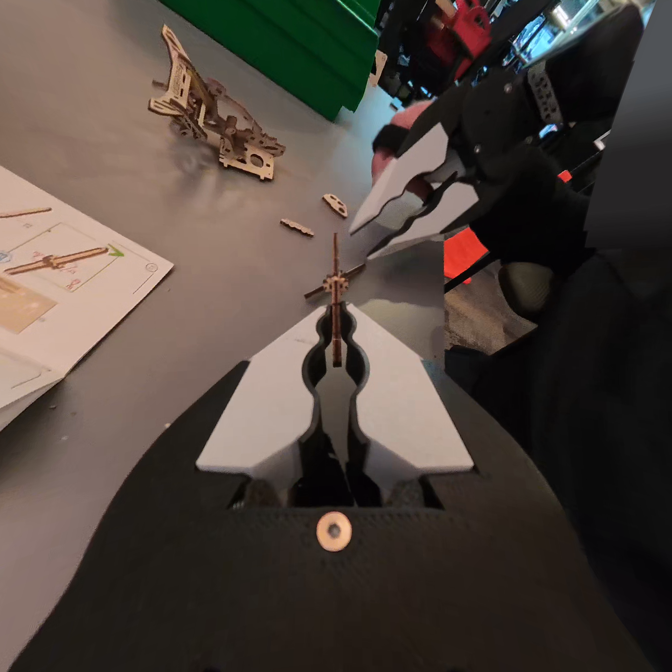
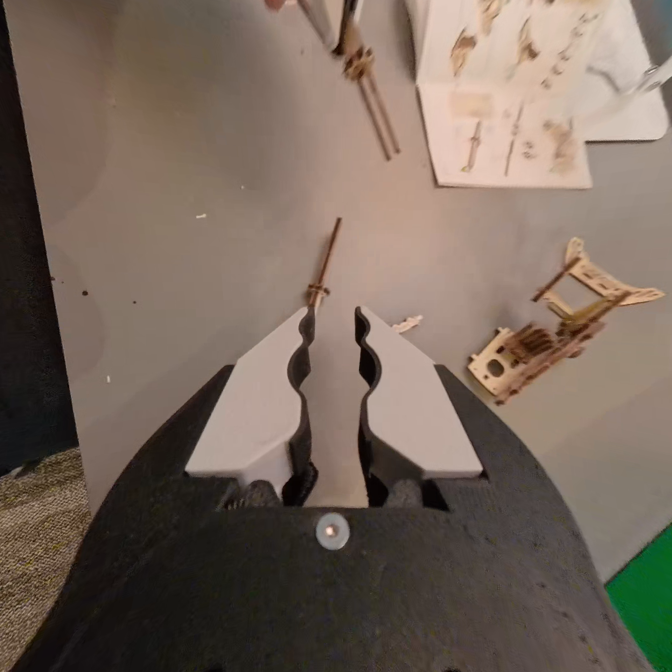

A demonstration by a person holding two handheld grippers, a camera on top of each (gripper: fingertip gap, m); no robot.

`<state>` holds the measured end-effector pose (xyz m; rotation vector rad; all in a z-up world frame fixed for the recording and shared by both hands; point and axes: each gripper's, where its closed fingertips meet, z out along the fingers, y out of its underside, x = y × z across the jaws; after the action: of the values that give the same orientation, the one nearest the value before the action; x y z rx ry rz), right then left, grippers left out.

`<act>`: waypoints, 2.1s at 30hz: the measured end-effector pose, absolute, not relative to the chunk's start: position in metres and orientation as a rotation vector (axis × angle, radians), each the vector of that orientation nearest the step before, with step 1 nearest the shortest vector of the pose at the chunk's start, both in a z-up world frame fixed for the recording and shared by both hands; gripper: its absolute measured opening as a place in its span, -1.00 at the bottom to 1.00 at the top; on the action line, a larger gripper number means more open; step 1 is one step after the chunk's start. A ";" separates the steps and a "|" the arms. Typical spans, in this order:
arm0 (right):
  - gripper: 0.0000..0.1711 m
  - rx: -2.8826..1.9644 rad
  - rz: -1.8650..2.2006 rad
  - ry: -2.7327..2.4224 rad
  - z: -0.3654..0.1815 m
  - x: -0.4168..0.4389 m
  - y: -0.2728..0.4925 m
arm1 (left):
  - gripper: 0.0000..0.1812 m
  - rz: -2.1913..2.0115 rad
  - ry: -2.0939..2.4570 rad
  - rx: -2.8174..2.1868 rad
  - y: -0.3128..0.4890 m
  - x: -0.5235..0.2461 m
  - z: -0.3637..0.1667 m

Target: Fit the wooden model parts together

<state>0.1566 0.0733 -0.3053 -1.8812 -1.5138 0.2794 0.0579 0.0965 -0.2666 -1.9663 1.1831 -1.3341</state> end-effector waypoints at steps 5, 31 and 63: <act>-0.82 -1.919 0.226 -1.538 -0.332 0.148 0.068 | -0.98 -1.303 1.186 -1.971 0.099 0.049 -0.274; -1.00 -1.278 -0.347 -1.542 -0.228 0.159 0.119 | -0.98 -1.560 1.147 -1.862 0.105 0.057 -0.233; -1.00 -1.263 -0.240 -1.609 -0.228 0.161 0.117 | -0.98 -1.643 1.115 -1.888 0.105 0.063 -0.233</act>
<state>0.1612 0.1166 -0.2283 -1.2634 -1.6086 -0.2401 0.0625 0.1050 -0.2326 -1.8876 1.1146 -1.6428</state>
